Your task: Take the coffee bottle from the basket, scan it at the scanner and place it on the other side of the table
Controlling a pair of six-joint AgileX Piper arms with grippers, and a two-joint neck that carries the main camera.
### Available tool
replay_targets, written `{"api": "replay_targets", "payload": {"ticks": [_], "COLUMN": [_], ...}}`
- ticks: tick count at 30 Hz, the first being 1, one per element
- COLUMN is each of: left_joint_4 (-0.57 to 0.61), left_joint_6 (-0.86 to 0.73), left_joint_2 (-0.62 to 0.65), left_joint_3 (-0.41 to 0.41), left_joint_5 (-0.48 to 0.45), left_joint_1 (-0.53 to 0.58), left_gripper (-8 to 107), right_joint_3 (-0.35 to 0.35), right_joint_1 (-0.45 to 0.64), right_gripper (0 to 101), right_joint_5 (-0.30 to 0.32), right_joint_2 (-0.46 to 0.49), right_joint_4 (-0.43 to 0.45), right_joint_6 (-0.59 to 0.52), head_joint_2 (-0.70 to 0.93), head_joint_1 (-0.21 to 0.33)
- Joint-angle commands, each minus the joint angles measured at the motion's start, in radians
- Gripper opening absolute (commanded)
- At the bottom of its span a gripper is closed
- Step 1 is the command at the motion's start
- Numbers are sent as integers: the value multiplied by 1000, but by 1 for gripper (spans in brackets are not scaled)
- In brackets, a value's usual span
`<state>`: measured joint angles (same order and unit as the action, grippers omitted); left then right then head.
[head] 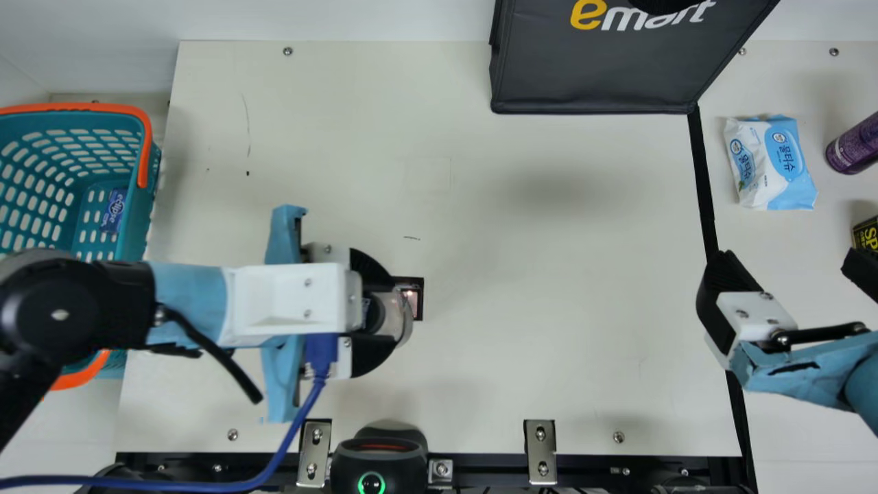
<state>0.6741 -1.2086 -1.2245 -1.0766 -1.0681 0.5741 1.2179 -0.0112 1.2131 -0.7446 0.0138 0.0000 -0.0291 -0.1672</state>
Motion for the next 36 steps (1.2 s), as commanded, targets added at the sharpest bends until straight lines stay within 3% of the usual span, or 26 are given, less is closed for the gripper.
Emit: {"api": "replay_targets", "payload": {"ticks": [1, 10, 18, 33, 36], "left_joint_4": [-16, -81, -94, -31, -27], "left_joint_6": [78, 255, 294, 243, 247], "left_joint_2": [-21, -151, -285, -482, -504], "left_joint_3": [-7, -49, -101, -228, -239], "left_joint_5": [73, 269, 381, 405, 403], "left_joint_1": [74, 265, 315, 264, 257], "left_gripper": [-8, -8, -8, -8, 2], "right_joint_3": [0, 0, 0, 0, 0], "right_joint_1": [0, 0, 0, 0, 0], "right_gripper": [95, 95, 95, 95, 95], "right_joint_5": [0, 0, 0, 0, 0], "right_joint_2": [0, 0, 0, 0, 0], "right_joint_4": [0, 0, 0, 0, 0], "right_joint_6": [0, 0, 0, 0, 0], "head_joint_2": [2, 2, 2, 2, 2], "head_joint_1": [29, 29, 29, 29, 29]}}
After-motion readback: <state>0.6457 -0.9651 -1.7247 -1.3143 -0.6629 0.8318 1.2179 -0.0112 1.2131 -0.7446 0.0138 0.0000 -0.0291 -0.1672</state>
